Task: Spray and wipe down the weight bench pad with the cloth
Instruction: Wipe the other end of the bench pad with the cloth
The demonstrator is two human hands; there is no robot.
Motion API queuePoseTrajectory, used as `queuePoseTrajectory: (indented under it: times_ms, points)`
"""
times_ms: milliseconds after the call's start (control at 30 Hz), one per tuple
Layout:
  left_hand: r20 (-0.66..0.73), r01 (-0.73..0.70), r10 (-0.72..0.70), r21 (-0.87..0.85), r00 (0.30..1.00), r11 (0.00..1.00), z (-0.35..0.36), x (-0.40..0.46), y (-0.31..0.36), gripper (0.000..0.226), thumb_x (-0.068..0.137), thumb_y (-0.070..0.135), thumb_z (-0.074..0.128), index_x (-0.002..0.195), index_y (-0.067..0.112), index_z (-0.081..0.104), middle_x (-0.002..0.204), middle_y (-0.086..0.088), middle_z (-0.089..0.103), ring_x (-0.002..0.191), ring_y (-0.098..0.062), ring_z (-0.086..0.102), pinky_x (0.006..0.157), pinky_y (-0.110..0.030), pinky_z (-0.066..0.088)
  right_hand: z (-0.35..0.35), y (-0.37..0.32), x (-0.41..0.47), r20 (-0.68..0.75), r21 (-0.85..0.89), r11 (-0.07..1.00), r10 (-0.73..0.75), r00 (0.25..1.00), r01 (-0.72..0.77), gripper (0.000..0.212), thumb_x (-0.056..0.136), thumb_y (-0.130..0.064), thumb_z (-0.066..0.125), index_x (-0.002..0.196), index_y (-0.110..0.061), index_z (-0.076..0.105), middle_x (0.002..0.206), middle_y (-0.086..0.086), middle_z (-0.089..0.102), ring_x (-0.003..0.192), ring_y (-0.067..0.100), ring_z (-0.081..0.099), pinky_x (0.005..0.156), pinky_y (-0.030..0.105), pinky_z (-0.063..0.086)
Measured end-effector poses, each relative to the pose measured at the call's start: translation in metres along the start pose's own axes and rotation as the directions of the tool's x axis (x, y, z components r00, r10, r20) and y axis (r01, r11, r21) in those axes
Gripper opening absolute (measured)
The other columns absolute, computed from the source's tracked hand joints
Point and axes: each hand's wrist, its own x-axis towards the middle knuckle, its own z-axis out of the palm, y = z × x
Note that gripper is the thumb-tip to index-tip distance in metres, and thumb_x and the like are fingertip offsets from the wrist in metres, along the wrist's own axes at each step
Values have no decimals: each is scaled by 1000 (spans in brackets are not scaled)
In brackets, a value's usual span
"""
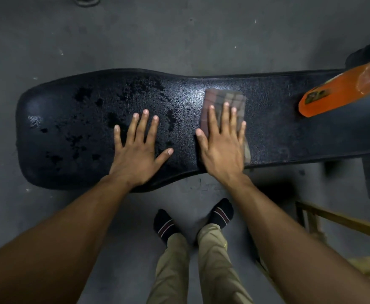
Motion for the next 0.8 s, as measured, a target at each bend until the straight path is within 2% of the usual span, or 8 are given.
queuePoseTrajectory:
  times_ms: [100,200,333,400,467,567,667,800]
  points:
    - [-1,2,-2,-12,1000,1000,0,0,-1,88,94,78,16,157,30,-22,164,4,-32,149,-15,-33,119,-58,-16,7,-15,-16,7,-6,992,-125,992,125,69,110,-60,20,169,-26,6,177,10,-4,163,28,-8,131,54,-2]
    - [16,-4,4,-44,1000,999,0,1,-4,84,95,74,16,157,31,-22,163,8,-34,148,-12,-34,119,-58,-17,17,-1,-54,44,-59,974,-218,975,221,68,110,-58,24,169,-29,5,177,4,-3,163,23,-7,132,52,2]
    - [20,-33,36,-133,999,991,-7,-2,-9,78,99,68,20,160,33,-13,165,11,-28,150,-9,-29,121,-55,-16,15,37,-73,82,-126,964,-227,970,236,68,109,-60,25,168,-34,2,177,-2,-6,164,22,-5,131,56,6]
    - [-4,-40,40,-170,999,985,-13,-9,-15,76,99,67,21,161,33,-8,167,10,-24,152,-10,-24,122,-53,-14,12,40,-62,78,-136,970,-193,978,202,67,109,-61,22,168,-35,2,177,-1,-5,164,22,-7,130,58,3]
    - [-52,-8,-1,-157,999,988,-15,-18,-27,76,99,67,21,161,32,-8,168,8,-21,153,-12,-21,123,-52,-13,9,27,-41,40,-105,984,-138,990,141,67,109,-62,18,168,-34,4,177,2,-5,163,25,-8,130,58,-1]
    - [-95,113,-124,-118,988,987,-15,-36,-54,77,100,66,21,161,29,-8,169,6,-18,154,-14,-19,122,-53,-13,7,-19,-8,25,-37,995,-86,996,87,69,109,-63,14,168,-29,3,176,7,-9,163,28,-10,129,56,-9]
    - [-69,210,-216,-85,974,974,-10,-47,-79,79,99,67,19,161,27,-9,169,5,-20,154,-14,-19,122,-57,-12,15,-73,-8,46,-17,979,-203,978,204,70,109,-63,15,168,-29,3,176,6,-7,163,28,-10,130,53,-10]
    - [-2,204,-205,-69,979,976,-5,-49,-89,79,99,69,15,158,30,-19,163,9,-33,149,-11,-31,120,-59,-14,30,-89,-54,89,-33,931,-361,928,364,67,110,-59,24,168,-30,9,177,0,-2,164,23,-6,131,54,1]
